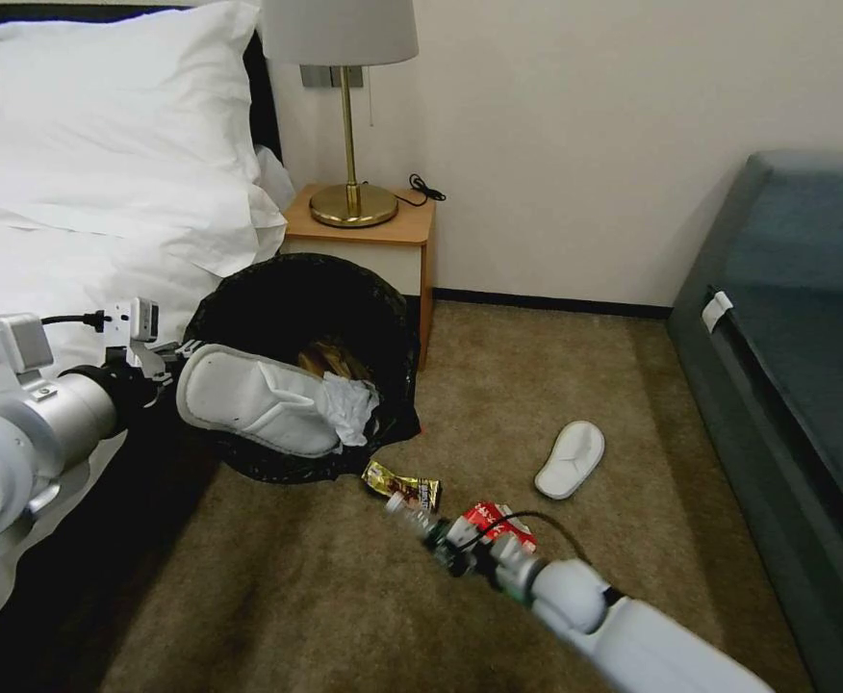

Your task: Pick up the trash bin, then pick up the garbage on the floor and place it into the trash bin.

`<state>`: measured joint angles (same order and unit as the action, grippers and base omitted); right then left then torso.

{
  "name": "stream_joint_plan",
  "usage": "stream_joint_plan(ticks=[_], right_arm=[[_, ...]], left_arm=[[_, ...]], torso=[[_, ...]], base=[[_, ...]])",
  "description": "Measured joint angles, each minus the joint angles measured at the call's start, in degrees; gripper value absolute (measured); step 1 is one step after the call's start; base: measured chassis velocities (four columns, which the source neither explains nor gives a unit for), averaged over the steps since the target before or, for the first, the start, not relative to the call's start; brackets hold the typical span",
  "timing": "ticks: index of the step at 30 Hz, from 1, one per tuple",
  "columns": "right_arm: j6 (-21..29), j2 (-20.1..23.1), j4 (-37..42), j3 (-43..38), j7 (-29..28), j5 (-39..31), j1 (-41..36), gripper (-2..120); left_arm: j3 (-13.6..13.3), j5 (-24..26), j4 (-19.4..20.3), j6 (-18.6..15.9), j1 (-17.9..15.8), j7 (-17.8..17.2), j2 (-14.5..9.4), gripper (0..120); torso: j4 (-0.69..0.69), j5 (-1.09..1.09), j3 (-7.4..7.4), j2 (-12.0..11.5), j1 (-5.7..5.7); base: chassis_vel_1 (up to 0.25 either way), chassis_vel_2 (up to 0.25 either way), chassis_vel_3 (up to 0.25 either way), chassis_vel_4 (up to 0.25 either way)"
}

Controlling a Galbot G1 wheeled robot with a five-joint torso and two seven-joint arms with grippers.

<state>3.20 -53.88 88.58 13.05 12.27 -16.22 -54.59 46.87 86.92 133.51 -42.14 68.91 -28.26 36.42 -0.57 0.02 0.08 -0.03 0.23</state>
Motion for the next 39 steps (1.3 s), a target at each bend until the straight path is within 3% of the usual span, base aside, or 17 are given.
stream_joint_plan(ticks=[11, 18, 30, 39], right_arm=[[-5.7, 8.8, 6.8, -10.9, 6.7, -0.9, -2.8, 31], [-6.0, 11.1, 12.1, -15.2, 4.2, -5.2, -3.7, 31], [0.6, 14.7, 21.9, -22.6, 0.0, -16.6, 0.3, 31], [5.5, 14.4, 28.9, -23.8, 0.1, -32.0, 15.0, 31]], left_arm=[[-0.1, -0.4, -0.7, 0.0, 0.5, 1.1, -0.3, 1], [-0.9, -1.1, -1.1, 0.0, 1.0, 1.2, -0.5, 1], [-2.2, -4.1, -3.7, 0.0, 1.3, 3.1, -0.9, 1], [-4.8, -2.8, -2.5, 0.0, 2.7, 2.9, -0.8, 1]], torso=[[0.0, -0.01, 0.0, 0.0, 0.0], [0.0, -0.01, 0.0, 0.0, 0.0], [0.0, -0.01, 0.0, 0.0, -0.01], [0.02, -0.03, 0.0, 0.0, -0.01]], base=[[0.0, 0.0, 0.0, 0.0], [0.0, 0.0, 0.0, 0.0], [0.0, 0.0, 0.0, 0.0], [0.0, 0.0, 0.0, 0.0]])
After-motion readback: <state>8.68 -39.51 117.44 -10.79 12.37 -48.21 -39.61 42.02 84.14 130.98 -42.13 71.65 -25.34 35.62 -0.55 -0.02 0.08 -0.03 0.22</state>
